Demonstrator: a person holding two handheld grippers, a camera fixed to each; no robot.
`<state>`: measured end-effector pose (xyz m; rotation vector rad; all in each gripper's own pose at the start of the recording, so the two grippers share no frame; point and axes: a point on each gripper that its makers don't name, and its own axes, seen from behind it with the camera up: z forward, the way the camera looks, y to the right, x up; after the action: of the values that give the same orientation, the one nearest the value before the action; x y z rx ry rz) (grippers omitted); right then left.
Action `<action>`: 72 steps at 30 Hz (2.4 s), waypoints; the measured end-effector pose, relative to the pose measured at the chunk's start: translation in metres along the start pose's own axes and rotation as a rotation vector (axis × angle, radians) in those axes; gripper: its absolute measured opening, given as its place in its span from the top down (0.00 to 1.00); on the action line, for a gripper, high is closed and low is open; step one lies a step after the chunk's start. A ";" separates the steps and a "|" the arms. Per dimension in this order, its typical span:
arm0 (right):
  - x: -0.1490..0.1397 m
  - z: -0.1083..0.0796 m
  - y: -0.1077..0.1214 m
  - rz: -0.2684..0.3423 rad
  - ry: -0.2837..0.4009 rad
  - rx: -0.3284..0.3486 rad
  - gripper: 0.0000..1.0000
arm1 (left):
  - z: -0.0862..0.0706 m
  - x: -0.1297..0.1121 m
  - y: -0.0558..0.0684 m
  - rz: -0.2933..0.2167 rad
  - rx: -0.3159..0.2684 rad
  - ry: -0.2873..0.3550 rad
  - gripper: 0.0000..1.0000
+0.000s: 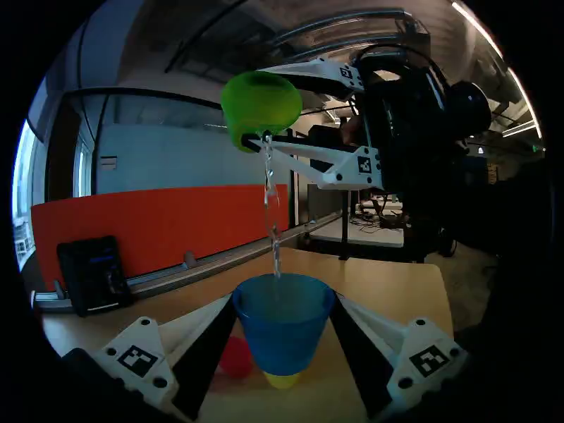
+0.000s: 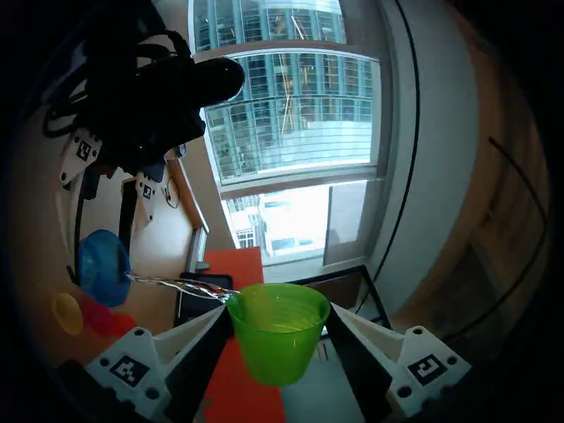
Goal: Pour water
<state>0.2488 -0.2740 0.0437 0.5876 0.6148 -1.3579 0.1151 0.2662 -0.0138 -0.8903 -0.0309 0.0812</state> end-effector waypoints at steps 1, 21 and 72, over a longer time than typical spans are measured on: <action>0.000 0.000 0.000 -0.006 0.000 0.000 0.08 | 0.000 0.000 0.000 -0.001 -0.001 0.000 0.12; 0.007 0.008 0.004 -0.132 0.003 0.002 0.08 | 0.001 0.000 0.000 -0.005 -0.002 0.004 0.12; 0.005 -0.005 -0.010 0.362 -0.011 0.055 0.08 | -0.004 0.009 -0.005 -0.006 0.011 0.028 0.12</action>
<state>0.2389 -0.2749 0.0361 0.6986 0.4372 -1.0385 0.1246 0.2611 -0.0128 -0.8805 -0.0069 0.0627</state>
